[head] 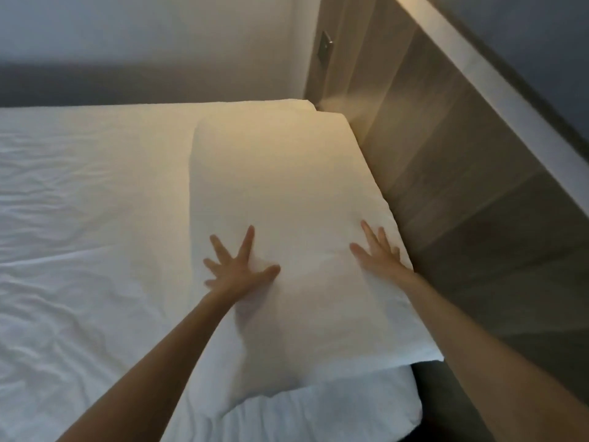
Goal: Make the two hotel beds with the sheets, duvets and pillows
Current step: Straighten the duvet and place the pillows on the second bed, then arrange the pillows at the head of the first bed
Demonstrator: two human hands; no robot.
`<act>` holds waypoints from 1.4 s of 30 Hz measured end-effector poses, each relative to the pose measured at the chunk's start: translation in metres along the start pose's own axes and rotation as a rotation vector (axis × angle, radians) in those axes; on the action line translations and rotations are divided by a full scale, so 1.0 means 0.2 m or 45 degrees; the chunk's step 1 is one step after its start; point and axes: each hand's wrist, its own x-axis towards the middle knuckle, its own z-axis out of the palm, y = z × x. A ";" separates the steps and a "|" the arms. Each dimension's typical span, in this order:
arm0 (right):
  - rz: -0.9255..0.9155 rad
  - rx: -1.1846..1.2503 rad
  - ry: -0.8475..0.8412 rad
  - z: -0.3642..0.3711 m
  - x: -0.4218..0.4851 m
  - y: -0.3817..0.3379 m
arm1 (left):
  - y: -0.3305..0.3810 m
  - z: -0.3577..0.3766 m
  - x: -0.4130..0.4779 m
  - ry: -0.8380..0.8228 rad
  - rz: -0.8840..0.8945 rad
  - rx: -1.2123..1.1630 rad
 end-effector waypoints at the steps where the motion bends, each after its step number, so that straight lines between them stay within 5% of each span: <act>1: 0.057 -0.010 -0.012 0.02 -0.01 0.02 | -0.02 0.03 0.01 -0.001 -0.018 0.030; 7: -0.260 -0.158 0.306 0.08 -0.11 -0.14 | 0.05 0.04 0.02 0.431 0.215 0.316; 14: -0.164 -0.300 0.256 0.35 0.09 0.04 | 0.02 0.21 0.25 0.158 0.171 0.698; 20: -0.150 -0.344 0.238 0.36 0.10 0.05 | -0.05 0.28 0.22 0.313 0.220 0.737; 26: -0.014 -0.384 0.331 0.51 -0.23 0.26 | -0.37 0.42 -0.11 0.391 0.357 0.724; 37: 0.425 0.060 -0.061 0.60 -0.77 0.33 | -0.60 0.40 -0.49 0.066 0.321 0.733; 42: 0.260 -0.176 0.123 0.57 -1.07 0.18 | -0.56 0.16 -0.69 0.013 0.464 0.820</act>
